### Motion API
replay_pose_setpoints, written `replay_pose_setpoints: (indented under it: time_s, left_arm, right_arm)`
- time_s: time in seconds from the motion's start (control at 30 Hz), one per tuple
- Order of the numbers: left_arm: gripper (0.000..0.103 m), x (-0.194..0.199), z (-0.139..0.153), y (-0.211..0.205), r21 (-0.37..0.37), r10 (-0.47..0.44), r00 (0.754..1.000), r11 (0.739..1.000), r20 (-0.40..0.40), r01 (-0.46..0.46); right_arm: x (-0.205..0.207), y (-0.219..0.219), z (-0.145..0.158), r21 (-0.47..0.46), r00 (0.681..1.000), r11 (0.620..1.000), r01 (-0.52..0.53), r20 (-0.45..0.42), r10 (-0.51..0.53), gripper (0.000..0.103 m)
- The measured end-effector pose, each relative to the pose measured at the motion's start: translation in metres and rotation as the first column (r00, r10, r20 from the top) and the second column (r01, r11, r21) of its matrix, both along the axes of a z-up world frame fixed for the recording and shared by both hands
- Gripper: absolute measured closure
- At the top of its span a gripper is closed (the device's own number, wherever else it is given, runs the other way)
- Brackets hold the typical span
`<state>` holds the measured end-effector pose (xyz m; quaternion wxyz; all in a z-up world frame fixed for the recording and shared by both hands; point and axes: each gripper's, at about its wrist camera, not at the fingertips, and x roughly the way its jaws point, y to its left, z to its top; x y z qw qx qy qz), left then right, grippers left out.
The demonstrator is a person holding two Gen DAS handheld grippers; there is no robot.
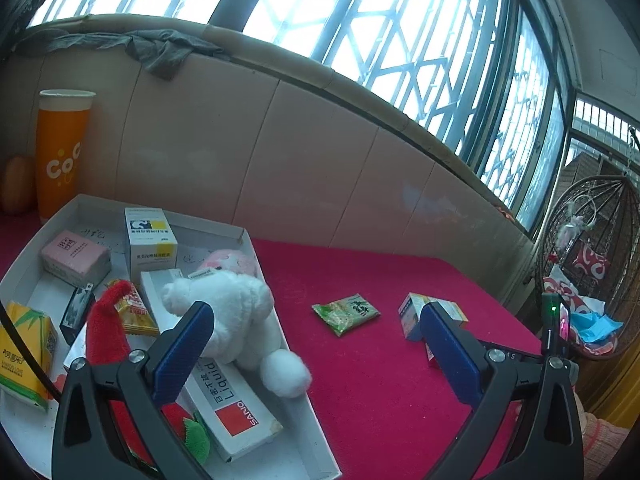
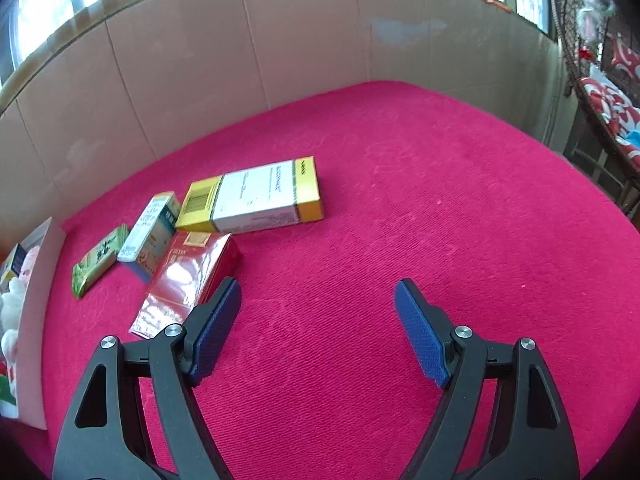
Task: Organize objects
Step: 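Move right tool to red cigarette pack and close on it while left tool approaches green cracker packet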
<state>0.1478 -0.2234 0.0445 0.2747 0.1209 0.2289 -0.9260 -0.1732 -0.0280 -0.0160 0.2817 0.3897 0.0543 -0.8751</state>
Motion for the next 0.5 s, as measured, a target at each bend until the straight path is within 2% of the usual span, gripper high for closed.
replay_pose_setpoints:
  time_s: [0.27,0.33,0.5]
  left_arm:
    - [0.0,-0.013,-0.008,0.008,-0.037,-0.015,0.998,0.999,0.067,0.018]
    - [0.0,-0.015,-0.009,0.008,-0.045,-0.018,0.997,0.999,0.077,0.022]
    - [0.0,-0.019,-0.007,0.012,-0.077,-0.044,0.995,0.996,0.094,0.051]
  right_arm:
    - [0.03,-0.041,0.001,-0.025,0.985,0.985,-0.17,0.035,0.171,0.023]
    - [0.038,-0.057,0.0,0.0,0.979,0.979,-0.204,0.03,0.204,0.023]
    - [0.044,-0.088,-0.012,0.114,0.977,0.97,-0.215,0.031,0.213,0.022]
